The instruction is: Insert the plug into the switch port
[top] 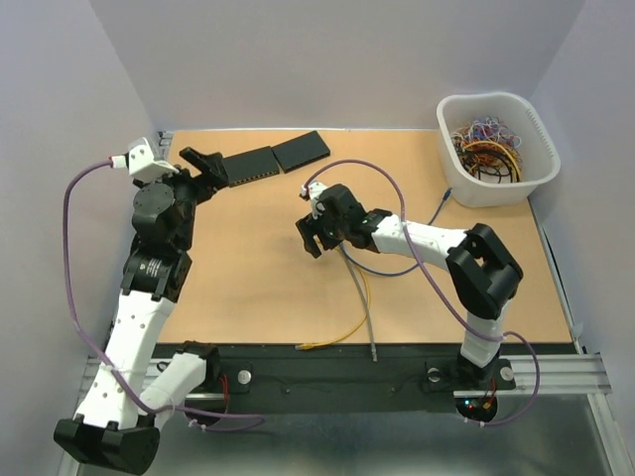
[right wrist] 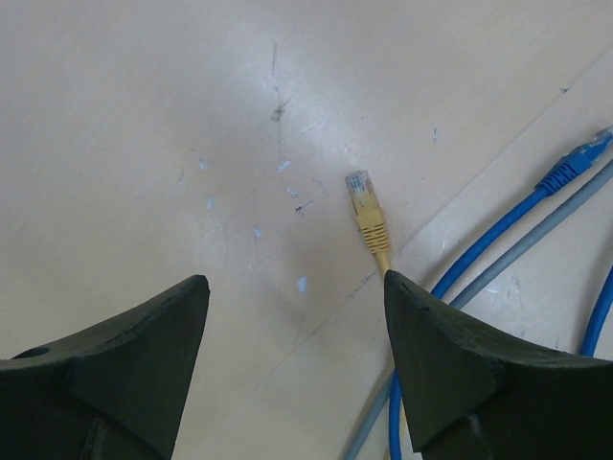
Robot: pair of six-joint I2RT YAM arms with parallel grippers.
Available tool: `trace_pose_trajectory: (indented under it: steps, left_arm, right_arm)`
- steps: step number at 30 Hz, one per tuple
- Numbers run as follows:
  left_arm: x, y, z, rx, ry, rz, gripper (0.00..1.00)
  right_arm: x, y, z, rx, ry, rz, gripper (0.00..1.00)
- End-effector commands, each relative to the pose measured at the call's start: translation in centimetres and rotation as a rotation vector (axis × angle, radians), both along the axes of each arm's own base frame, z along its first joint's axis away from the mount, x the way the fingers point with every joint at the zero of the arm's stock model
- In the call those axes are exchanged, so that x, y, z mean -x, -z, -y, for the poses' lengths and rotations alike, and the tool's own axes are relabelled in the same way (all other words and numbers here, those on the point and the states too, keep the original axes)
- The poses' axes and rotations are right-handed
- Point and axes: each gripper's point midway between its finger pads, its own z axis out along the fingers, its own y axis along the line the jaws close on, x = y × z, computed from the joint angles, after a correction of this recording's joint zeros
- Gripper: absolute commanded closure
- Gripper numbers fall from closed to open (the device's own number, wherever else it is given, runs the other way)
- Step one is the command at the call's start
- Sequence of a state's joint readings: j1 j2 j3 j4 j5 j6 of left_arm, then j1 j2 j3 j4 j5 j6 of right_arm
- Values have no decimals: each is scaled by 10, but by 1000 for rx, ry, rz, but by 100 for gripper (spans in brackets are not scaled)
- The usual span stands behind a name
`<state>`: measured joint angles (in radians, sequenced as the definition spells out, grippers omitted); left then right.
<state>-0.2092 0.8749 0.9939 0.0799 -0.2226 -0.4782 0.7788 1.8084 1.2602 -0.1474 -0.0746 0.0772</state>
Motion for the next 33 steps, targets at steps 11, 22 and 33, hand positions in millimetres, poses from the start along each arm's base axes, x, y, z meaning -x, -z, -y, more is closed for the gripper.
trace_pose_trajectory:
  steps: [11, 22, 33]
  left_arm:
    - [37, 118, -28, -304, -50, -318, 9]
    - [31, 121, -19, -306, 2, -322, 12]
    - [30, 123, -12, -312, 40, -323, 11]
  right_arm:
    - [-45, 42, 3, 216, 67, 65, 36]
    - [-41, 76, 8, 271, 67, 13, 45]
    - [-23, 87, 1, 231, 2, -58, 85]
